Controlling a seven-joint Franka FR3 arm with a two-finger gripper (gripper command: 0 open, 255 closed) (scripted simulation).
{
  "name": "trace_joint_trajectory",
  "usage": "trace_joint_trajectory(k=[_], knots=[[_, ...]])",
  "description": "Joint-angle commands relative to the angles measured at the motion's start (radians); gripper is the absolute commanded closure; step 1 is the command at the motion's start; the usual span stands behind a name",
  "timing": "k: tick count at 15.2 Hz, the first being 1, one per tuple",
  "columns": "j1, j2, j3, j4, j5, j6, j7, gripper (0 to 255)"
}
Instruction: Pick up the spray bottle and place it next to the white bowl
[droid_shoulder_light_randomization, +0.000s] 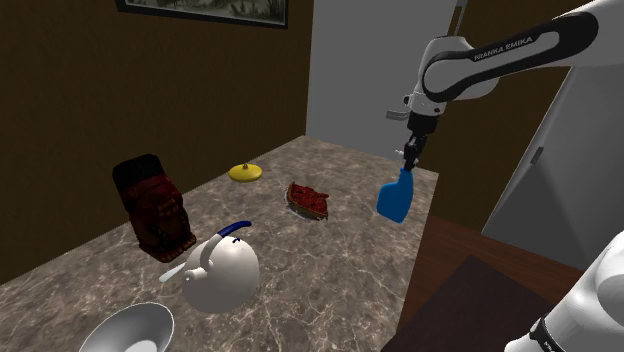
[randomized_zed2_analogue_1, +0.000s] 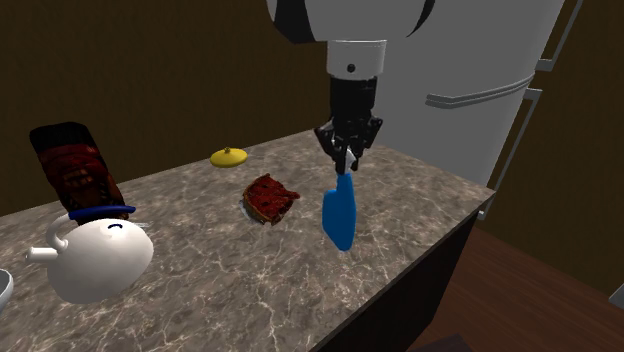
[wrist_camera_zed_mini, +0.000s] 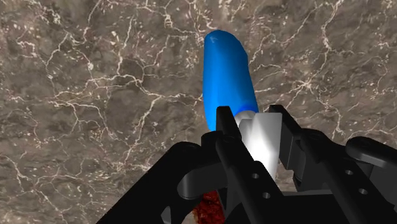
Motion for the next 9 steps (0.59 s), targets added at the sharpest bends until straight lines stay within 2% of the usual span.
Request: trace_joint_trajectory(k=[1, 9], knots=[[0.000, -0.012, 0.001, 0.018, -0.001, -0.030, 0.001, 255], [0.001, -0.035, 0.003, 0.103, -0.001, -0.139, 0.002, 255]])
